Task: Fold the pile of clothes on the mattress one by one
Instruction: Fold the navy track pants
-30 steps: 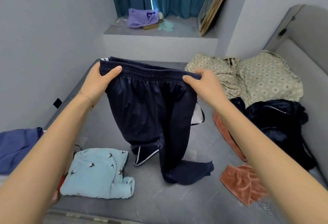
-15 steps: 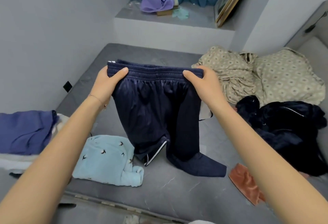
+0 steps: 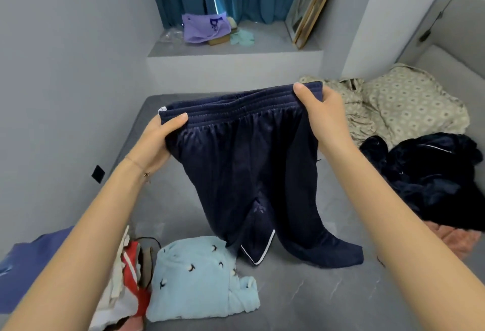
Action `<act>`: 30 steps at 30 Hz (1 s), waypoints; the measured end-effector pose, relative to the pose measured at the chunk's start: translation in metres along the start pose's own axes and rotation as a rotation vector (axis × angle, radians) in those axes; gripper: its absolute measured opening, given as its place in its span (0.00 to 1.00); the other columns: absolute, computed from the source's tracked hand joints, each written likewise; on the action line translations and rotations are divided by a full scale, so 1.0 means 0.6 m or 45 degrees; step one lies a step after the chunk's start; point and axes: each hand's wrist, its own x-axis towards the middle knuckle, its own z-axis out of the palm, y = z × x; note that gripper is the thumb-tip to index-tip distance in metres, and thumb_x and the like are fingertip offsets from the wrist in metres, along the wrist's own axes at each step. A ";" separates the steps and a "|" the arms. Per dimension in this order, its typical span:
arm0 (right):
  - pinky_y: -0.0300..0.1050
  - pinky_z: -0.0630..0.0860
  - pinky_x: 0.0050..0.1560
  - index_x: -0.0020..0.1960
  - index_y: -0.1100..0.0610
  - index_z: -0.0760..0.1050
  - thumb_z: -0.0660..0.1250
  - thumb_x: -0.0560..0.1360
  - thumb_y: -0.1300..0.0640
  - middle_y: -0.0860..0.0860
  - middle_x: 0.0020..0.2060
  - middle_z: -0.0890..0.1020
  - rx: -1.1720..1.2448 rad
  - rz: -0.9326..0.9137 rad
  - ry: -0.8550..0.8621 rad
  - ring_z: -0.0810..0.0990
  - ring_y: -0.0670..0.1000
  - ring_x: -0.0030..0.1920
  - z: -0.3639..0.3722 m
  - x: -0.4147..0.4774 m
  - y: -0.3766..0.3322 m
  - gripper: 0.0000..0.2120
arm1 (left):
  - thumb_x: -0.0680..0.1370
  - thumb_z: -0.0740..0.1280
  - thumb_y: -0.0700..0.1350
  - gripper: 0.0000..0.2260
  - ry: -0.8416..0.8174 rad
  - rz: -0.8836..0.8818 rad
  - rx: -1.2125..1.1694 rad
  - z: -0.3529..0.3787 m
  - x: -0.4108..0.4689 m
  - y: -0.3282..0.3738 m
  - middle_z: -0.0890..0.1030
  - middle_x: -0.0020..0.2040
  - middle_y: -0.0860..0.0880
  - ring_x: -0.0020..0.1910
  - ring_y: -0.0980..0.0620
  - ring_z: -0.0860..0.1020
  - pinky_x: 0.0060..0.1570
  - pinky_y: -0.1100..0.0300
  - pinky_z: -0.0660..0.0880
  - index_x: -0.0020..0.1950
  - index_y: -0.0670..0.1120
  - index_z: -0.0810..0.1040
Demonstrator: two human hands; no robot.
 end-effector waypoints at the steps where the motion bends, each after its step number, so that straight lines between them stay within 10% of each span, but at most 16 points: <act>1: 0.50 0.78 0.51 0.44 0.57 0.77 0.66 0.78 0.53 0.52 0.41 0.83 0.013 -0.026 0.033 0.82 0.50 0.44 -0.001 0.003 -0.010 0.08 | 0.77 0.67 0.47 0.18 -0.039 0.005 0.045 -0.005 0.006 0.010 0.80 0.62 0.44 0.60 0.49 0.79 0.53 0.59 0.77 0.65 0.43 0.75; 9: 0.37 0.78 0.37 0.40 0.55 0.78 0.64 0.79 0.51 0.47 0.35 0.85 0.134 -0.020 0.158 0.84 0.46 0.38 -0.039 0.011 -0.051 0.12 | 0.76 0.70 0.48 0.07 0.117 0.133 0.151 0.045 0.033 0.031 0.85 0.52 0.49 0.53 0.51 0.82 0.50 0.60 0.78 0.52 0.48 0.82; 14: 0.50 0.78 0.53 0.51 0.62 0.79 0.61 0.81 0.50 0.53 0.43 0.83 0.180 0.121 0.179 0.82 0.52 0.45 -0.009 0.002 -0.043 0.16 | 0.79 0.67 0.45 0.06 0.338 0.145 -0.107 0.155 0.046 0.035 0.85 0.49 0.46 0.50 0.48 0.83 0.51 0.55 0.79 0.50 0.44 0.81; 22: 0.50 0.74 0.46 0.49 0.64 0.79 0.60 0.81 0.52 0.58 0.41 0.81 0.025 -0.039 0.000 0.78 0.56 0.41 0.016 -0.018 -0.036 0.16 | 0.80 0.64 0.44 0.10 0.132 0.278 0.110 0.279 0.034 0.041 0.81 0.45 0.50 0.45 0.54 0.78 0.47 0.57 0.75 0.54 0.38 0.78; 26: 0.51 0.76 0.56 0.47 0.60 0.81 0.60 0.81 0.47 0.56 0.45 0.84 0.175 0.068 -0.121 0.82 0.54 0.50 0.004 -0.014 -0.039 0.19 | 0.79 0.66 0.43 0.12 0.045 0.409 0.410 0.297 0.027 0.040 0.81 0.54 0.56 0.54 0.62 0.78 0.54 0.68 0.73 0.62 0.46 0.77; 30: 0.37 0.76 0.42 0.44 0.53 0.74 0.71 0.70 0.39 0.51 0.42 0.79 0.254 0.171 -0.181 0.81 0.43 0.41 -0.019 -0.002 -0.038 0.18 | 0.80 0.64 0.43 0.18 0.021 0.525 0.738 0.314 0.024 0.024 0.73 0.68 0.53 0.69 0.58 0.68 0.74 0.52 0.58 0.70 0.48 0.72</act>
